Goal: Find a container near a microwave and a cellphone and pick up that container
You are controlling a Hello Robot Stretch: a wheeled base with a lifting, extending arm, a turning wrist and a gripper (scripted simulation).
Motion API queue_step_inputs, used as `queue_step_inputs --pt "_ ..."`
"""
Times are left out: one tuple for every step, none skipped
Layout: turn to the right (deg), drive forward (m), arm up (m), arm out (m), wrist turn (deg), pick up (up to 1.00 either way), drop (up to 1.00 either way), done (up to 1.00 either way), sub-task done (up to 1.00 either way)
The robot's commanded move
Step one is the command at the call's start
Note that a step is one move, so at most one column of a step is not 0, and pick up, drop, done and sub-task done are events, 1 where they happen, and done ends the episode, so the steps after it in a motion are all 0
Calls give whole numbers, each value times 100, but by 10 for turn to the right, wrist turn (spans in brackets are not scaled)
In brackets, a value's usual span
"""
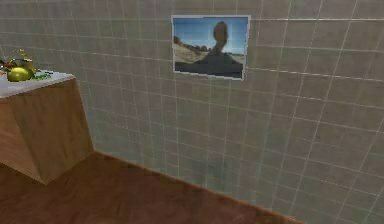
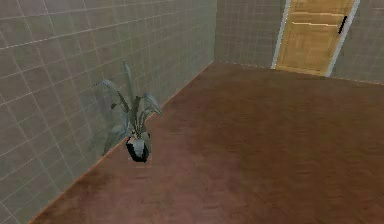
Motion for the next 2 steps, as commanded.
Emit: queue_step_inputs --pt "-150 0 0 0 0 0 0 0 0" --pt "0 40 0 0 0 0 0 0 0"
